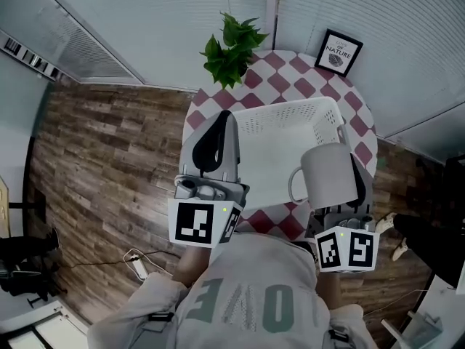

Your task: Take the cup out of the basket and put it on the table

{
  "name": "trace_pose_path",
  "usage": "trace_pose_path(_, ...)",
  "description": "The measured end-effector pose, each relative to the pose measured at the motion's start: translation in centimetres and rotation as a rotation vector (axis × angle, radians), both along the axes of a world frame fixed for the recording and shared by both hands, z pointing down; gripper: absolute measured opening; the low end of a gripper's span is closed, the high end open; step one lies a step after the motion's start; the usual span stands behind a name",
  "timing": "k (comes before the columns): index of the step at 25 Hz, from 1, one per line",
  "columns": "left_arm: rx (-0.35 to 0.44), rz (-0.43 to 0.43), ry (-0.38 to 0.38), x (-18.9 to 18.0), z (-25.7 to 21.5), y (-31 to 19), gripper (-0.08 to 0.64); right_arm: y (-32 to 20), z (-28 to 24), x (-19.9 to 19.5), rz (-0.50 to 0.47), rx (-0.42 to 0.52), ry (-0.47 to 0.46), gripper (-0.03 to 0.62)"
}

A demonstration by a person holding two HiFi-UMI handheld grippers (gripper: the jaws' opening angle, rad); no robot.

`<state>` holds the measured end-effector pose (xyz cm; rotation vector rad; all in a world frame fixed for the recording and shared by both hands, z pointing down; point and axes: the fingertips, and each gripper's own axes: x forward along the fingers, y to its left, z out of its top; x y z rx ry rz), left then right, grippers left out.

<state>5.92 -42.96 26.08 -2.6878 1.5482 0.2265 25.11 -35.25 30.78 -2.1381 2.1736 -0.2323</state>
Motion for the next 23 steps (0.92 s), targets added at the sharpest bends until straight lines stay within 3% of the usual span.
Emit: trace_pose_path(23, -0.007, 0.009, -0.014, 0.27, 0.47, -0.24, 0.005, -0.84, 0.11, -0.51, -0.023, -0.001, 0.02, 0.044)
